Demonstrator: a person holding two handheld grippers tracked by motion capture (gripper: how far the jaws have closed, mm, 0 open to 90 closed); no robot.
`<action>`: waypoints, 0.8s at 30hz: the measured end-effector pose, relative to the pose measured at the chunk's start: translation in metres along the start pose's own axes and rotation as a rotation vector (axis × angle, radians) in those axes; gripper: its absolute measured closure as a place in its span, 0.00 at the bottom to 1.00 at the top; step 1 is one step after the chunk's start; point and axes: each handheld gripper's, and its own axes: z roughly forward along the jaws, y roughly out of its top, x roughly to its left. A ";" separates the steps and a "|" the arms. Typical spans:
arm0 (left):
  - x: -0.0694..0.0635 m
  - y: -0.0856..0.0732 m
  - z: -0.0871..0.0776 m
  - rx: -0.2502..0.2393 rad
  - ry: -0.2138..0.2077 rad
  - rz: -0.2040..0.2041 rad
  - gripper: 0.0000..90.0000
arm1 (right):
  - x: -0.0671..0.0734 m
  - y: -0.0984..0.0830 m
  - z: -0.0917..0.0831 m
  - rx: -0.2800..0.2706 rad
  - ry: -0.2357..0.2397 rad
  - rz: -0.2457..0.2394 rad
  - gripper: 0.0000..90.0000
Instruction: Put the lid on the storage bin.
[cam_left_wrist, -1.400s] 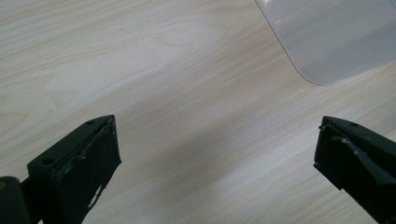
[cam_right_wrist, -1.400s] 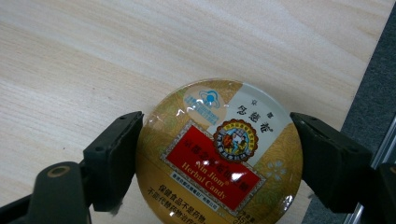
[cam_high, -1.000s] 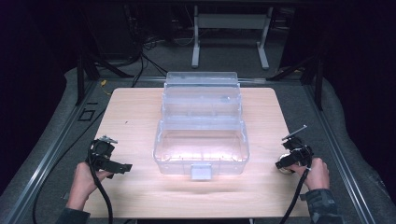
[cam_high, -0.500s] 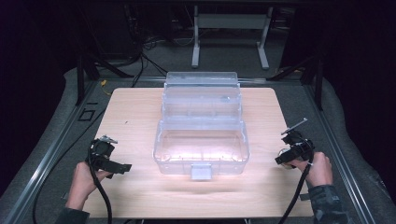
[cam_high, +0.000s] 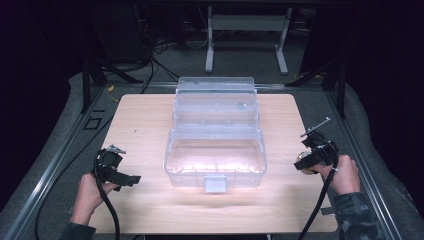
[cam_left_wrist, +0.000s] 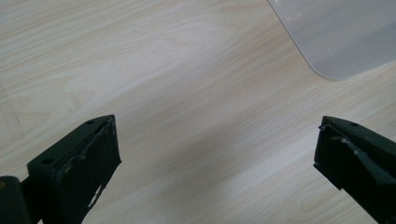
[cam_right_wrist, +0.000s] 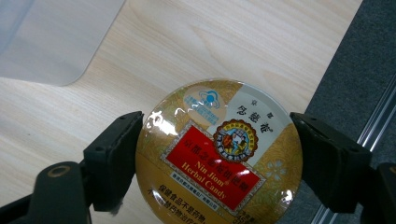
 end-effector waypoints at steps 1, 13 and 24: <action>0.000 0.000 0.000 0.001 0.001 0.002 0.00 | 0.001 0.001 -0.002 -0.003 -0.004 -0.005 0.23; -0.002 0.001 0.002 0.006 -0.002 0.009 0.00 | 0.013 0.019 -0.023 -0.023 0.001 -0.060 0.23; -0.003 0.003 0.003 0.010 -0.007 0.016 0.00 | 0.027 0.038 -0.036 -0.039 0.016 -0.108 0.23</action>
